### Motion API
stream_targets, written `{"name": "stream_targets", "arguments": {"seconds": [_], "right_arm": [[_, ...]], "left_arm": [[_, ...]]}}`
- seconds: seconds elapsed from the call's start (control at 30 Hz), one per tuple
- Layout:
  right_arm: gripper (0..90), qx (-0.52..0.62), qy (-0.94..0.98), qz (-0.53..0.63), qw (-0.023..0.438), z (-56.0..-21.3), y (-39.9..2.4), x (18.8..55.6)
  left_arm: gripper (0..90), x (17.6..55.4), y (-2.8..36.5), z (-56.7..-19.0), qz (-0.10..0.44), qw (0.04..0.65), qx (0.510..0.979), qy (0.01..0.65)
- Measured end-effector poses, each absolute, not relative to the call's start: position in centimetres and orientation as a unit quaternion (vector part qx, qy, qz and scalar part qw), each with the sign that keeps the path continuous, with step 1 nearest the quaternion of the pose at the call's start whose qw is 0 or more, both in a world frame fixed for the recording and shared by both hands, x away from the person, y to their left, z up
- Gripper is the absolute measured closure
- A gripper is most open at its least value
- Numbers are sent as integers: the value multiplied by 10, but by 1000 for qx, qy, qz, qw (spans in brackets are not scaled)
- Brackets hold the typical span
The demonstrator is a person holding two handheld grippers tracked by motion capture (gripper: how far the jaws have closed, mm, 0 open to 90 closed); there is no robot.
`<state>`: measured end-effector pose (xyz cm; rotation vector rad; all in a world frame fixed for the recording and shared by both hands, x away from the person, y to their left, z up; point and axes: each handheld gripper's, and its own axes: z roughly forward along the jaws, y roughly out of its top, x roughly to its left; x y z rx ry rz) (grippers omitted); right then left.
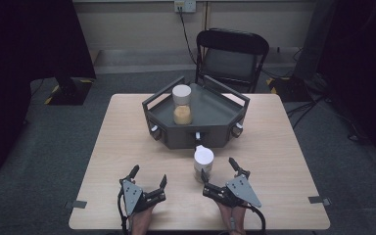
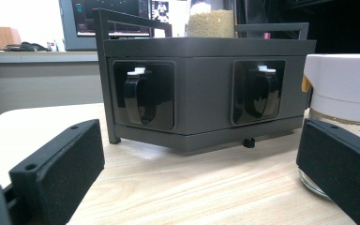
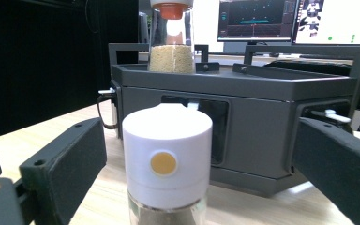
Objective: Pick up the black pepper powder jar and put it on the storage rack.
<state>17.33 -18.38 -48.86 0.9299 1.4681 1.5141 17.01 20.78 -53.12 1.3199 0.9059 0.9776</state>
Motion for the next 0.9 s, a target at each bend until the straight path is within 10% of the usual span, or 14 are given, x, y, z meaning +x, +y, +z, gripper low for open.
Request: {"name": "stream_targets", "arguments": {"seconds": [0.9], "right_arm": [[151,381,615,584,368,-486,-165,208]], "left_arm": [[1,170,208,-531,419,592,568,388]]}}
